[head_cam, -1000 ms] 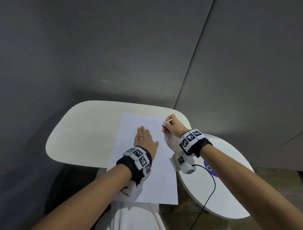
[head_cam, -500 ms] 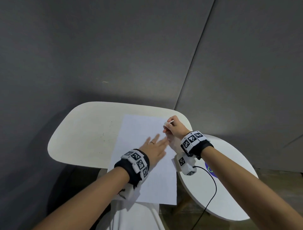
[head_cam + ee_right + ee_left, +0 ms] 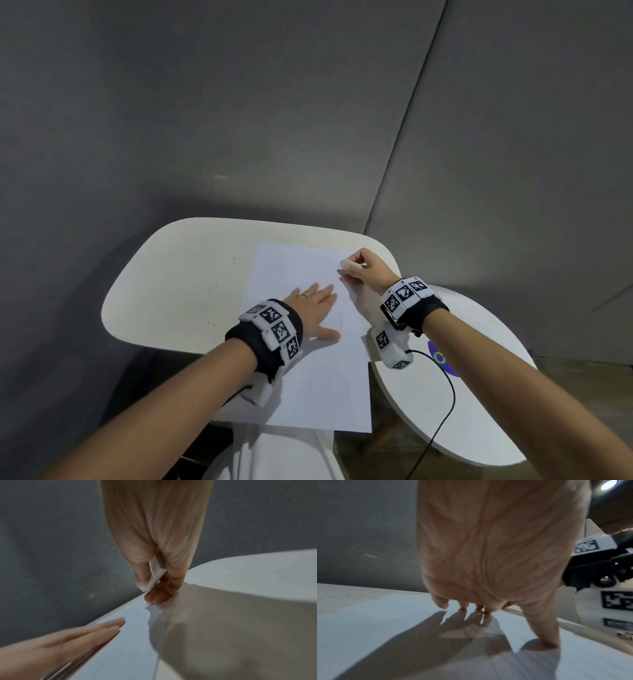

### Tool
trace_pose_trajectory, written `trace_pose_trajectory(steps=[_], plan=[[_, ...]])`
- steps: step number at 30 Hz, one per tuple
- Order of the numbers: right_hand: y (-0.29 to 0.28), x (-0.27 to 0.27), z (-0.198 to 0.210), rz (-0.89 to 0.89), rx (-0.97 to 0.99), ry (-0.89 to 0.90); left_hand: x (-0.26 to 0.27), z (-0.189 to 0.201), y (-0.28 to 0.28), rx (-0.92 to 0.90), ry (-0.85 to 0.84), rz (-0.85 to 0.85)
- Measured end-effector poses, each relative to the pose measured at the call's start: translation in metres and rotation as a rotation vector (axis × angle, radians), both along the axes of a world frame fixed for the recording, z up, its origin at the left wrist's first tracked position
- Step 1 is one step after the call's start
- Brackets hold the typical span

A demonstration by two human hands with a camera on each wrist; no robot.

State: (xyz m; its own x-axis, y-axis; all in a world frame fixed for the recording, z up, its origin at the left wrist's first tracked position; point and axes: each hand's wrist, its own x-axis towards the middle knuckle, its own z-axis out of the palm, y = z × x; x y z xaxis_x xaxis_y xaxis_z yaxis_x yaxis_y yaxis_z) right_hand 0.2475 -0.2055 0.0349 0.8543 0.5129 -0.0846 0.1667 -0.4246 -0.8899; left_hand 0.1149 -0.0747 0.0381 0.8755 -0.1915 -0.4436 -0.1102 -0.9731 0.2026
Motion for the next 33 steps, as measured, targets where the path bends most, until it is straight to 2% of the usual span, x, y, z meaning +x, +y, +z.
trace_pose_trajectory(steps=[3,5,7,8,11,13,18,22,25,26,30,33], plan=[[-0.01,-0.007,0.01,0.101,-0.01,0.009,-0.005,-0.009,0.012,0.045,0.033,0.123],[-0.016,-0.018,0.013,0.292,-0.168,0.014,-0.01,-0.017,0.019,0.026,0.043,0.198],[-0.017,-0.028,0.011,0.408,-0.345,-0.078,-0.014,-0.024,0.021,-0.02,0.035,0.221],[-0.016,-0.031,0.008,0.395,-0.368,-0.142,-0.014,-0.026,0.022,-0.046,0.012,0.225],[-0.011,-0.03,0.002,0.223,-0.273,-0.264,-0.003,-0.027,0.027,-0.096,-0.077,0.232],[-0.007,-0.028,0.002,0.193,-0.272,-0.304,0.006,-0.024,0.03,-0.107,-0.089,0.217],[-0.007,-0.025,0.023,0.487,-0.554,-0.21,0.013,-0.018,0.035,-0.163,-0.116,0.22],[-0.008,-0.021,0.02,0.343,-0.476,-0.296,0.012,-0.021,0.036,-0.133,-0.141,0.228],[-0.008,-0.026,0.024,0.5,-0.604,-0.21,0.01,-0.024,0.038,-0.125,-0.147,0.231],[-0.007,-0.028,0.027,0.504,-0.604,-0.199,0.01,-0.024,0.038,-0.12,-0.146,0.231],[-0.008,-0.025,0.02,0.311,-0.455,-0.276,0.01,-0.022,0.037,-0.115,-0.141,0.238],[-0.007,-0.031,0.023,0.455,-0.566,-0.206,0.01,-0.023,0.039,-0.119,-0.135,0.229]])
